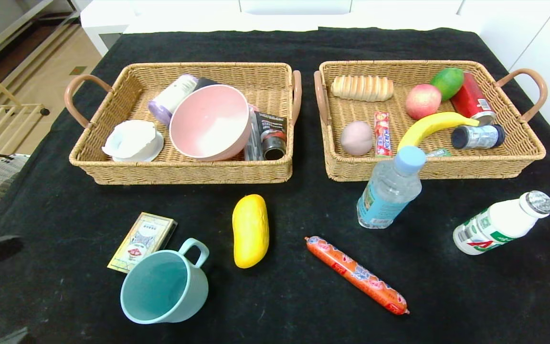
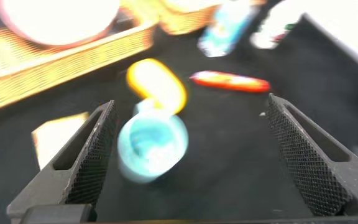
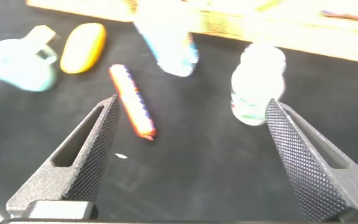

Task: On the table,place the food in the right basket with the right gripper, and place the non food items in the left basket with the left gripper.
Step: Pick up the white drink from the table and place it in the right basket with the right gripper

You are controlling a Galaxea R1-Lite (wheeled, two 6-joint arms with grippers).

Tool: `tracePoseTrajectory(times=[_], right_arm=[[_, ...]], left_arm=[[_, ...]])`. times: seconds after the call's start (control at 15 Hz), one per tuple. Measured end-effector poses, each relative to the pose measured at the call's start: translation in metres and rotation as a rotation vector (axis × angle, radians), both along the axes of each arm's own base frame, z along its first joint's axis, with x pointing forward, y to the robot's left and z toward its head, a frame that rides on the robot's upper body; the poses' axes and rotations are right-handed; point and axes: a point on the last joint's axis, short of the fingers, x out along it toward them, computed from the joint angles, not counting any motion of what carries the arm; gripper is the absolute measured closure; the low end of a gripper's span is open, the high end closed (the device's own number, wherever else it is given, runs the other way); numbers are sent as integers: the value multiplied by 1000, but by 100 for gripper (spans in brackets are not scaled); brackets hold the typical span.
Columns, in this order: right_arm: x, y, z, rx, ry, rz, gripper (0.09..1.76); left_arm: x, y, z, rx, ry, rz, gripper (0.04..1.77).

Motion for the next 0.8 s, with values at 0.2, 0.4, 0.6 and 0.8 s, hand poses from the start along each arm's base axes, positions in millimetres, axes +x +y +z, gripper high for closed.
tracePoseTrajectory(times=[0.2,0.4,0.6,0.8], right_arm=[[19,12,7,-18,49,53,14],[36,27,9,-44,81,83,14],[46,35,7,-60,114,107,14],[52,39,5,-72,138,116,14]], left_arm=[[29,-20,14,23,59,-131,9],[50,-42,25,45,94,-214,9],[62,-59,20,75,144,-231,9],[66,-65,6,106,202,-242,9]])
